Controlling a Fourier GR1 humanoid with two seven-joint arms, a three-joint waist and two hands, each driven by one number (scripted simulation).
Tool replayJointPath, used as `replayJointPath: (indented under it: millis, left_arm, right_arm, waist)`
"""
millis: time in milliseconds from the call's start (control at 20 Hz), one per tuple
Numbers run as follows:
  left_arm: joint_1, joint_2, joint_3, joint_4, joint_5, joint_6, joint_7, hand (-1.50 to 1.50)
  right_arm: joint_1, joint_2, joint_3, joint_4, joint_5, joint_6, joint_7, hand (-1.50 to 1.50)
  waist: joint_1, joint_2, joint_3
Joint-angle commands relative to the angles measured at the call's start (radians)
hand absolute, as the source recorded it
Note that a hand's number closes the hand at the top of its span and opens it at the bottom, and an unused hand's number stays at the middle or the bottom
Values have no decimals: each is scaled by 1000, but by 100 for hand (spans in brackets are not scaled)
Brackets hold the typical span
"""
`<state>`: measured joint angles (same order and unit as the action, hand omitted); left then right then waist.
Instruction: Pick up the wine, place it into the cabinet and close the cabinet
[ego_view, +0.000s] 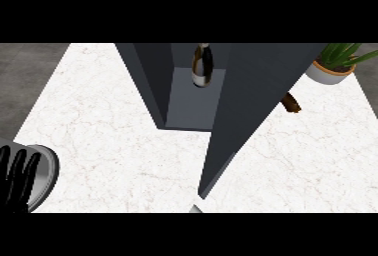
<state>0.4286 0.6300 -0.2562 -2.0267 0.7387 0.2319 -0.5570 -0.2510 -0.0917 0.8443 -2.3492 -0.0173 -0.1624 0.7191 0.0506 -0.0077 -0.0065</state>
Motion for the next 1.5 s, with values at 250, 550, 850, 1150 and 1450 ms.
replayJointPath:
  millis: [250, 550, 850, 1150, 1450]
  left_arm:
    - [55, 74, 123, -13, 87, -143, -1, -150]
    - [74, 122, 242, 16, 165, -230, 13, -150]
    - [28, 128, 277, 44, 208, -258, 50, -150]
    - [31, 148, 330, 52, 239, -302, 64, -150]
    - [-7, 133, 323, 61, 240, -279, 98, -150]
  right_arm:
    - [-409, 86, -25, 254, -106, -232, 9, 150]
    - [-728, 90, -196, 534, -281, -264, -10, 150]
    - [-968, 91, -258, 883, -434, -238, -170, 150]
    - [-1015, 92, -277, 1021, -729, -35, -171, 150]
    - [-1073, 92, -312, 1281, -912, 164, -216, 150]
  waist:
    - [24, 6, 0]
    - [32, 10, 3]
    - [37, 20, 3]
    - [50, 26, 4]
    - [24, 24, 4]
